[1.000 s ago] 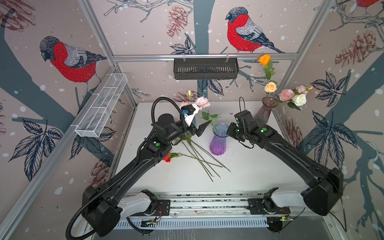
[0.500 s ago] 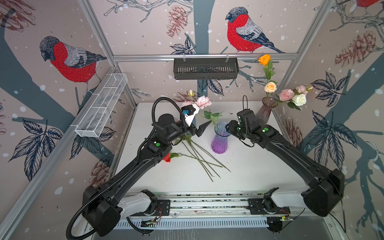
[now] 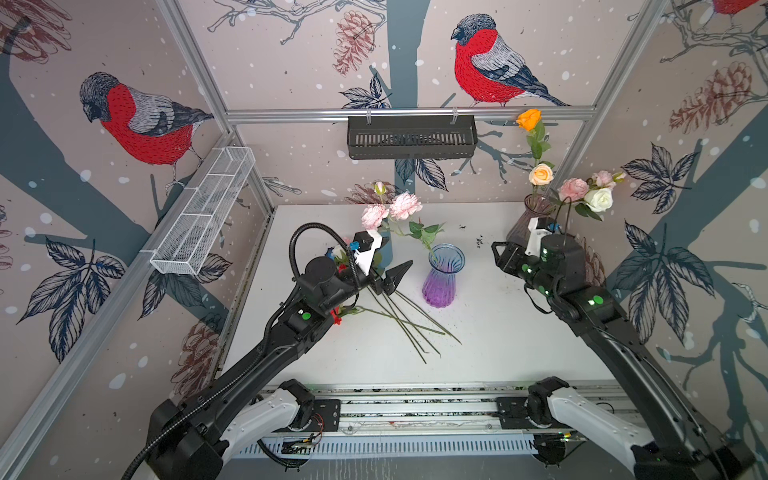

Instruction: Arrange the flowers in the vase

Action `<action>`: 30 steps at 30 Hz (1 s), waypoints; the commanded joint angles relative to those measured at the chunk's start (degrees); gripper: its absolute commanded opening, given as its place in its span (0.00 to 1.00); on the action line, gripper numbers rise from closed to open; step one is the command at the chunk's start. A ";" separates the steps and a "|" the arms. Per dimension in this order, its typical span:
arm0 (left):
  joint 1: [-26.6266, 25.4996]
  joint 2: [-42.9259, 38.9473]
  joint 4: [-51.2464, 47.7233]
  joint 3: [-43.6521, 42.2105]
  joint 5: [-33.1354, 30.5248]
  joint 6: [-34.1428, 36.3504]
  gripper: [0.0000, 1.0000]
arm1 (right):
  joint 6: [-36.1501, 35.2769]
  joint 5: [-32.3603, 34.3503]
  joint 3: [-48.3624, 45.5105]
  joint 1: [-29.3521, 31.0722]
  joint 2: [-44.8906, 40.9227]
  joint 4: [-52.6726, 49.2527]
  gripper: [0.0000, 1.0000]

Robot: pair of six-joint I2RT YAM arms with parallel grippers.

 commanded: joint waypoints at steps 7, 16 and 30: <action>2.08 -0.03 -1.22 -9.30 -10.81 -16.67 0.81 | -5.21 -6.49 -18.54 -0.96 -8.20 12.21 0.54; 13.97 8.28 1.25 -17.17 -8.01 -30.54 0.65 | -2.96 -10.42 -31.11 -0.99 -11.09 20.29 0.54; 15.97 26.94 3.88 -13.44 -2.50 -31.15 0.67 | -2.16 -16.81 -34.35 -7.64 -11.61 21.49 0.55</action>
